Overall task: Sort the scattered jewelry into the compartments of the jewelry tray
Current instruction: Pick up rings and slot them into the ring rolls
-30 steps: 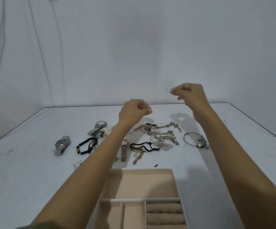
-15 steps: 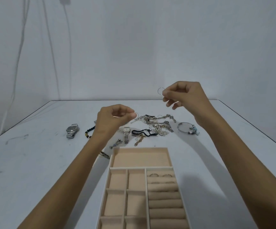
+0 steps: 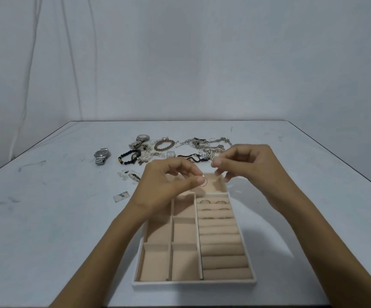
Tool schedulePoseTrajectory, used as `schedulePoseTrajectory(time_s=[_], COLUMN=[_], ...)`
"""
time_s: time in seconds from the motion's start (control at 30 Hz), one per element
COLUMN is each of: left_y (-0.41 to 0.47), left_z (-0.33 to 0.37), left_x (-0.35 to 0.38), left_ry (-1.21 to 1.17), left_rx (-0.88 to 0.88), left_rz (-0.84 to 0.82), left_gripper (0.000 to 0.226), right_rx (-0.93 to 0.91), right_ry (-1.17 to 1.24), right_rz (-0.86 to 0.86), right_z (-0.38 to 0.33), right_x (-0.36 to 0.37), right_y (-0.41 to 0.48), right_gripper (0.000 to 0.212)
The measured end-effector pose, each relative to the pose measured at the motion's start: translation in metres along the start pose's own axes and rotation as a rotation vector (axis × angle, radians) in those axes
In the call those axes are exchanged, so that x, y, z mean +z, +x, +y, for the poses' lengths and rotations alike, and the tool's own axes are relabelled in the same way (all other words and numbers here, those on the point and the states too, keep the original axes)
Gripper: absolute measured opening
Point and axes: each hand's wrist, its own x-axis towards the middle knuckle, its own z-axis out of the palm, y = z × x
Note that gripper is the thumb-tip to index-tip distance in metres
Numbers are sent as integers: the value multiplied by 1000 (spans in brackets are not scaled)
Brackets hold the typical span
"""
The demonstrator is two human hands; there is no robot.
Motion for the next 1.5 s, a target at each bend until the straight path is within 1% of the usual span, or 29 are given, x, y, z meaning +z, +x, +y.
schedulePoseTrajectory(time_s=[0.13, 0.23, 0.33, 0.47, 0.67, 0.8, 0.93, 1.07, 1.17, 1.3, 1.33, 1.4, 1.43, 1.5], left_y=[-9, -13, -14, -15, -14, -15, -14, -14, -15, -14, -14, -14, -14, -14], left_z=[-2, -1, 1, -1, 0, 0, -2, -1, -1, -2, -2, -2, -1, -1], left_x=[0, 1, 2, 1, -1, 0, -1, -1, -1, -1, -1, -2, -2, -2], left_ry=[67, 88, 91, 114, 107, 115, 137, 135, 141, 153, 153, 148, 149, 161], left_rx=[31, 47, 65, 76, 105, 112, 115, 118, 114, 115, 116, 112, 111, 113], left_rz=[-78, -108, -132, -113, -50, -55, -58, -58, -55, -64, -64, -60, -58, -55], left_gripper=[14, 11, 8, 9, 8, 8, 8, 8, 9, 9, 9, 8, 8, 8], right_rx=[21, 33, 34, 18, 14, 8, -14, 3, -13, -23, -18, -24, -40, -66], right_ry=[-9, -26, -152, -311, -458, -494, -561, -629, -717, -877, -893, -897, -873, -780], right_rz=[-17, -12, -15, -9, -100, -136, -227, -296, -309, -342, -350, -336, -318, -285], right_z=[9, 16, 20, 22, 24, 22, 15, 9, 8, 1, -2, -8, -10, -13], right_x=[1, 0, -1, -5, -12, -13, -14, -16, -14, -9, -9, -12, -12, -10], right_y=[-21, -32, -42, -54, -67, -65, -59, -54, -51, -48, -47, -45, -45, -46], right_gripper=[11, 10, 2, 4, 8, 8, 9, 8, 10, 5, 5, 11, 13, 10])
